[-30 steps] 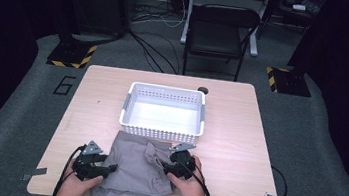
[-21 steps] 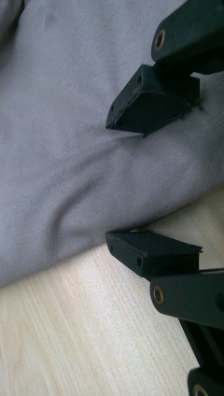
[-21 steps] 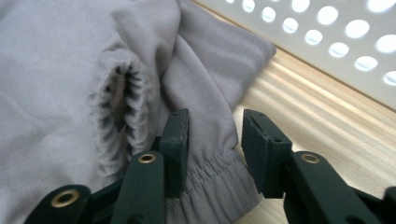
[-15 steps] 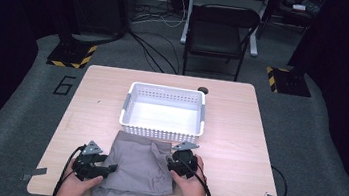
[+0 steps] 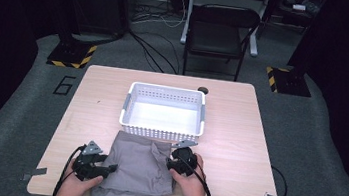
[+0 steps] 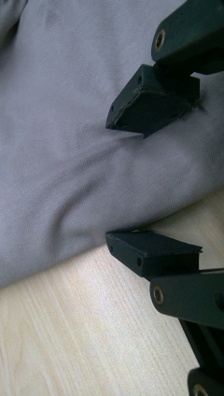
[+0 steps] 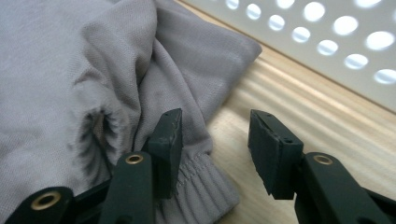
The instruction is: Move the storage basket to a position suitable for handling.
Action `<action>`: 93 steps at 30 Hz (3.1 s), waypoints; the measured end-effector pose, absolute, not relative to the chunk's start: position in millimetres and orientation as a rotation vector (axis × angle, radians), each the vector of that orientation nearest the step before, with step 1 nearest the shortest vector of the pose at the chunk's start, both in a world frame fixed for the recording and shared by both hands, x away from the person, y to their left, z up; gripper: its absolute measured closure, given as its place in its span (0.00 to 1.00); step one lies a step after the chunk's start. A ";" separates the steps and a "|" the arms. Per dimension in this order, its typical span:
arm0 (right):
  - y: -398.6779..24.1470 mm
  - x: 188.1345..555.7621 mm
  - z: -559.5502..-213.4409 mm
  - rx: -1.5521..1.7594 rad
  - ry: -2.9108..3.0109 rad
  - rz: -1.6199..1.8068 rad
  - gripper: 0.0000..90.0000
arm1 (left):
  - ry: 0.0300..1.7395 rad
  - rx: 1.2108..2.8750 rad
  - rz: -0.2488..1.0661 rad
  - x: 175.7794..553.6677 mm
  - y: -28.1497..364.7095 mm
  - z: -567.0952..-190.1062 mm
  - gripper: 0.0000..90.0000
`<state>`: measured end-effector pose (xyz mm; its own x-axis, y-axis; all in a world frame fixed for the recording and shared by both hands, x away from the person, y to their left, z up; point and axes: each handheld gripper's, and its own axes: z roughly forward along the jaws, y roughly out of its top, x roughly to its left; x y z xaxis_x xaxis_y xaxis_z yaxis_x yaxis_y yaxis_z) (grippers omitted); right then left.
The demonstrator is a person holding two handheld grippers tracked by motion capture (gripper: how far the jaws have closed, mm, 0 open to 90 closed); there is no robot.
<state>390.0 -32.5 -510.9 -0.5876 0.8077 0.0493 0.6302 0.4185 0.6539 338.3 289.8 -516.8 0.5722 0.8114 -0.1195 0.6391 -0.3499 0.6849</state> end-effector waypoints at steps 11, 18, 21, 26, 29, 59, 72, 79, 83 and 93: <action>-24.0 389.1 -510.6 1.208 2.446 0.929 0.60 | 1.146 2.106 0.321 337.1 287.6 -517.0 0.43; -22.3 392.3 -511.7 1.232 2.439 0.951 0.56 | 1.147 2.092 0.327 337.2 287.6 -518.0 0.43; -21.6 391.9 -512.4 1.218 2.430 0.950 0.55 | 1.145 2.096 0.327 337.3 287.5 -517.8 0.43; -19.8 390.6 -513.6 1.200 2.442 0.995 0.71 | 1.142 2.099 0.330 337.5 287.1 -517.8 0.43; -18.9 389.9 -514.9 1.185 2.455 1.035 0.81 | 1.143 2.099 0.326 337.4 286.9 -517.7 0.43; -31.4 388.1 -490.7 1.086 2.516 1.012 0.96 | 1.218 2.118 0.310 327.1 266.5 -510.5 0.79; -59.4 382.2 -473.4 1.131 2.455 1.089 0.96 | 1.184 2.013 0.269 315.8 253.1 -490.1 0.83; -67.0 376.0 -463.7 1.128 2.439 1.114 0.96 | 1.195 1.984 0.226 316.9 253.8 -484.4 0.83; -67.6 382.4 -473.3 1.138 2.476 1.089 0.96 | 1.194 2.038 0.252 319.9 247.9 -492.4 0.83; -78.1 398.9 -496.5 1.300 2.471 1.098 0.74 | 1.207 2.070 0.227 321.4 246.2 -504.4 0.82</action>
